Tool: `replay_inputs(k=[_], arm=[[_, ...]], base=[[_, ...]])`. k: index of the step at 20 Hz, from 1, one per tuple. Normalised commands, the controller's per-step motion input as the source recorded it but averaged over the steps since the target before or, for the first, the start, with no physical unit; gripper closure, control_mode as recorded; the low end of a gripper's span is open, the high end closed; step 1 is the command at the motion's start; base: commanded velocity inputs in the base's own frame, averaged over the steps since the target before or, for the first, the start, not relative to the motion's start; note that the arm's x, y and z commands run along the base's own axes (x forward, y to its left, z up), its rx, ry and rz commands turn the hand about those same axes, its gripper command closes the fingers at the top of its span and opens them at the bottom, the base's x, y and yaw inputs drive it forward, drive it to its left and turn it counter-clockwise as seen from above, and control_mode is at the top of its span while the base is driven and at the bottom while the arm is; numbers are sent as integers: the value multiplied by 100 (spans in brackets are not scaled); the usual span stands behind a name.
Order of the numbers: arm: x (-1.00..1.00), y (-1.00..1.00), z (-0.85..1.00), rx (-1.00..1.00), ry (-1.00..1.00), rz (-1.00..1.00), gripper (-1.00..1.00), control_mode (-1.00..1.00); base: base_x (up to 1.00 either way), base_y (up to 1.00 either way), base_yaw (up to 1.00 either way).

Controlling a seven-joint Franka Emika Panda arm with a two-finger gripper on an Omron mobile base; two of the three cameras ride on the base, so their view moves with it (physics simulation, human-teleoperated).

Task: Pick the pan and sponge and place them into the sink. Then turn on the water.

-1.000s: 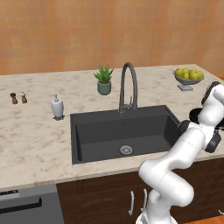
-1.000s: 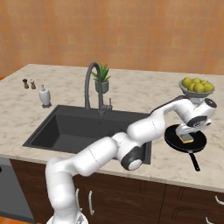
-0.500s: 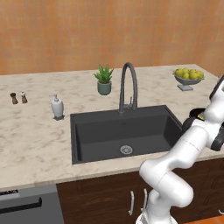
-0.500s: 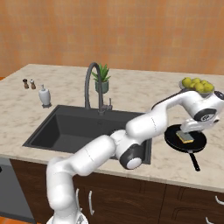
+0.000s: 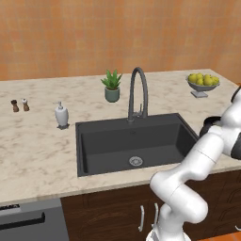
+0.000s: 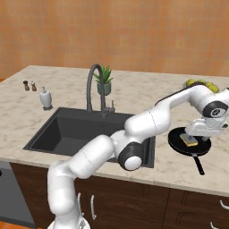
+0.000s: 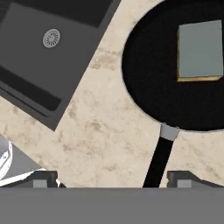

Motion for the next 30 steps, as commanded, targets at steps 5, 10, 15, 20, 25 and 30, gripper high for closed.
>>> replay_inputs(k=[5,10,15,20,25,30], arm=[[-70,76,-56,-36,-1,-10,-100,-100],[-58,98,-91,-40,-30,-9,-100,-100],[-55,90,-70,-51,-45,-10,-100,-100],[-52,85,-42,-62,-41,-14,-100,-100],[16,-4,13,-44,22,-17,-100,-100],[14,-13,41,-17,39,-5,-100,-100]], base=[[0,0,0],[0,0,0],[0,0,0],[0,0,0],[0,0,0],[0,0,0]])
